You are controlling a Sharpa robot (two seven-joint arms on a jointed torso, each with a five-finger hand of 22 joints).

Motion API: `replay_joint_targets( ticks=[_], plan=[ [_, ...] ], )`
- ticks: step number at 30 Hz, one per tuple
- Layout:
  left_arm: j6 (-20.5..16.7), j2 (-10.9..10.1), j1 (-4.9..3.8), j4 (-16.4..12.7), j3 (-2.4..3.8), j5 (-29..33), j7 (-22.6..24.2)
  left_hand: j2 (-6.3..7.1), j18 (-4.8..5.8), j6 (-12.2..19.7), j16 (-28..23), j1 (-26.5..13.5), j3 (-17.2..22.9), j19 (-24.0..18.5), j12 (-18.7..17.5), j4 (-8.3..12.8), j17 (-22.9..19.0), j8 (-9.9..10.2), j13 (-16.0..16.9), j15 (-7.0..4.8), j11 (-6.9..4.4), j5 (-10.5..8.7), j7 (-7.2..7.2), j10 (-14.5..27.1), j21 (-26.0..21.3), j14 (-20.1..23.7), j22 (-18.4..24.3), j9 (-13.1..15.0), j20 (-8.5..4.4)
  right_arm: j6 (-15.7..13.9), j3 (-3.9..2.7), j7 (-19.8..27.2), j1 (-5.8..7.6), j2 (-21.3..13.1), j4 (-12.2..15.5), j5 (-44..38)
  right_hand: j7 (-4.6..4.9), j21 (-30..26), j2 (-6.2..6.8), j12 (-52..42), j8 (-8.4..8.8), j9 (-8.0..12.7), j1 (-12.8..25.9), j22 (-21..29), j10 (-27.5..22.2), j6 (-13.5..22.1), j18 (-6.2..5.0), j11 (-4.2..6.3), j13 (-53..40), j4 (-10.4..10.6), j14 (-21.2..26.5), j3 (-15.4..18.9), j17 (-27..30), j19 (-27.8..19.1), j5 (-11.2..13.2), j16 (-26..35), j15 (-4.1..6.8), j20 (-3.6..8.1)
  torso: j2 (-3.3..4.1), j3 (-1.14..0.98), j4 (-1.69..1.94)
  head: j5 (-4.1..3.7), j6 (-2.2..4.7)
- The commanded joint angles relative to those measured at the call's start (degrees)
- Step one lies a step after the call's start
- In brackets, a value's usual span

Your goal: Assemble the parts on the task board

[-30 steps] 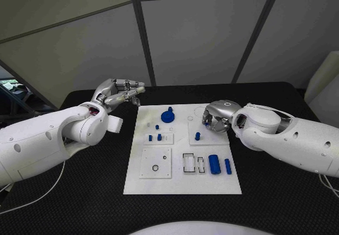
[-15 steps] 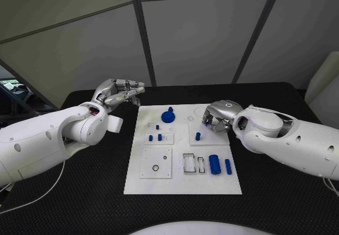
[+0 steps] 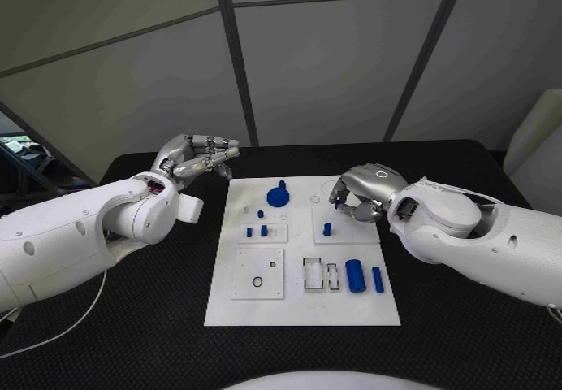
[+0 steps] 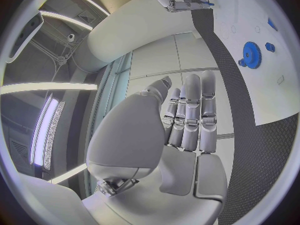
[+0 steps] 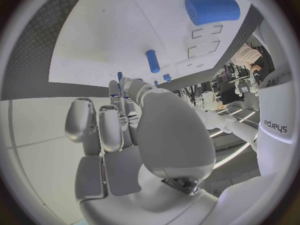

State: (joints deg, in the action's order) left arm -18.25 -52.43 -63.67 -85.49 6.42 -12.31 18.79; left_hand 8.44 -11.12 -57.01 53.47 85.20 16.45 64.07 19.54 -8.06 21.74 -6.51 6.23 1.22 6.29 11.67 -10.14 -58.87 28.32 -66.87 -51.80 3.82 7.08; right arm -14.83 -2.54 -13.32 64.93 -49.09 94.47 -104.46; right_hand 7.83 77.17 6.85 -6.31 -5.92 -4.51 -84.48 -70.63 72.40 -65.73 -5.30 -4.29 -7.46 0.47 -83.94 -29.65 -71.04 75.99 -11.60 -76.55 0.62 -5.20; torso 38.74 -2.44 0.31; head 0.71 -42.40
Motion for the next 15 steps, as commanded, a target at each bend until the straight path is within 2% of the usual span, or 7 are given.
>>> replay_joint_targets(
  ticks=[1, 5, 8, 11, 13, 15],
  plan=[
    [0.0, 0.1, -0.06, 0.0, 0.04, 0.2, 0.1, 0.07, 0.77, 0.2, -0.3, 0.0, 0.4, -0.5, 0.3, -0.1, -0.1, 0.2, 0.1, 0.30, 0.00, -0.16, -0.12, 0.5, -0.2, 0.2, 0.1, -0.1, 0.02, -3.4, -0.40, -0.1, 0.13, -0.1, 2.4, 0.2, 0.08, 0.3, 0.23, 0.2, 0.32, -0.1, 0.8, -0.2, 1.0, -0.4, 0.68, 0.72, 0.0, 0.0, -2.9, -0.4, -0.1, 0.6, -0.2, -0.4, 0.35, 0.01, 0.04, -0.02, -0.01, 0.34, 0.01],
    [0.0, 0.4, -0.06, 0.1, 0.04, 0.2, 0.1, 0.08, 0.77, 0.2, -0.4, 0.0, 0.4, -0.5, 0.3, -0.1, -0.1, 0.2, 0.1, 0.31, 0.01, -0.16, -0.14, 0.5, -0.2, 0.2, 0.1, -0.1, 0.02, -3.7, -0.70, 0.2, 0.13, 0.7, 4.8, 1.2, 0.10, 0.5, 0.25, 0.4, 0.38, -0.1, 1.3, -0.5, 1.1, -0.5, 0.72, 0.71, 0.0, 0.0, -2.9, -0.5, 0.0, 0.7, -0.2, -0.4, 0.33, -0.02, 0.06, 0.05, 0.07, 0.82, -0.17],
    [-0.2, 0.8, -0.07, 0.2, 0.04, 0.6, 0.2, 0.07, 0.77, 0.2, -0.4, 0.0, 0.4, -0.5, 0.3, -0.1, -0.1, 0.2, 0.1, 0.32, 0.02, -0.16, -0.16, 0.5, -0.3, 0.2, 0.1, -0.1, 0.03, -3.7, -0.78, 0.5, 0.12, 1.9, 5.6, 2.2, 0.10, 0.5, 0.23, 0.4, 0.41, -0.1, 1.4, -0.5, 1.2, -0.5, 0.73, 0.71, 0.0, 0.0, -2.9, -0.5, 0.0, 0.7, -0.1, -0.4, 0.33, -0.02, 0.11, 0.08, 0.18, 1.59, -0.20],
    [-0.2, 1.4, -0.08, 0.4, 0.00, 1.2, 0.2, 0.05, 0.78, 0.2, -0.4, -0.1, 0.4, -0.5, 0.4, -0.1, -0.1, 0.2, 0.1, 0.35, 0.04, -0.17, -0.18, 0.5, -0.3, 0.2, 0.1, -0.1, 0.05, -3.4, -0.78, 1.0, 0.10, 3.6, 5.7, 3.3, 0.09, 0.5, 0.23, 0.5, 0.45, -0.1, 1.5, -0.5, 1.2, -0.5, 0.73, 0.71, 0.0, -0.1, -2.9, -0.6, 0.1, 0.7, -0.1, -0.4, 0.32, -0.03, 0.07, 0.13, 0.29, 2.36, -0.58],
    [-0.2, 1.9, -0.08, 0.5, -0.03, 1.5, 0.2, 0.06, 0.78, 0.2, -0.4, -0.1, 0.4, -0.5, 0.4, -0.1, -0.1, 0.2, 0.1, 0.36, 0.05, -0.17, -0.19, 0.5, -0.3, 0.2, 0.1, -0.1, 0.06, -3.3, -0.73, 1.4, -0.07, 4.9, 5.2, 3.7, 0.09, 0.6, 0.22, 0.5, 0.47, -0.1, 1.5, -0.6, 1.2, -0.5, 0.74, 0.71, 0.0, -0.1, -2.9, -0.6, 0.1, 0.8, -0.1, -0.4, 0.32, -0.03, 0.01, 0.21, 0.27, 3.06, -1.00],
    [-0.3, 2.6, -0.10, 0.8, -0.05, 1.7, 0.2, 0.06, 0.78, 0.2, -0.4, -0.1, 0.4, -0.5, 0.4, -0.2, -0.1, 0.2, 0.1, 0.36, 0.06, -0.17, -0.20, 0.5, -0.3, 0.2, 0.1, -0.1, 0.06, -3.0, -0.64, 2.0, -1.00, 6.7, 4.4, 4.0, 0.09, 0.6, 0.20, 0.6, 0.48, 0.0, 1.5, -0.6, 1.2, -0.5, 0.74, 0.71, 0.0, -0.1, -2.9, -0.6, 0.1, 0.8, -0.1, -0.4, 0.32, -0.03, -0.05, 0.31, 0.05, 4.14, -1.37]
  ],
)
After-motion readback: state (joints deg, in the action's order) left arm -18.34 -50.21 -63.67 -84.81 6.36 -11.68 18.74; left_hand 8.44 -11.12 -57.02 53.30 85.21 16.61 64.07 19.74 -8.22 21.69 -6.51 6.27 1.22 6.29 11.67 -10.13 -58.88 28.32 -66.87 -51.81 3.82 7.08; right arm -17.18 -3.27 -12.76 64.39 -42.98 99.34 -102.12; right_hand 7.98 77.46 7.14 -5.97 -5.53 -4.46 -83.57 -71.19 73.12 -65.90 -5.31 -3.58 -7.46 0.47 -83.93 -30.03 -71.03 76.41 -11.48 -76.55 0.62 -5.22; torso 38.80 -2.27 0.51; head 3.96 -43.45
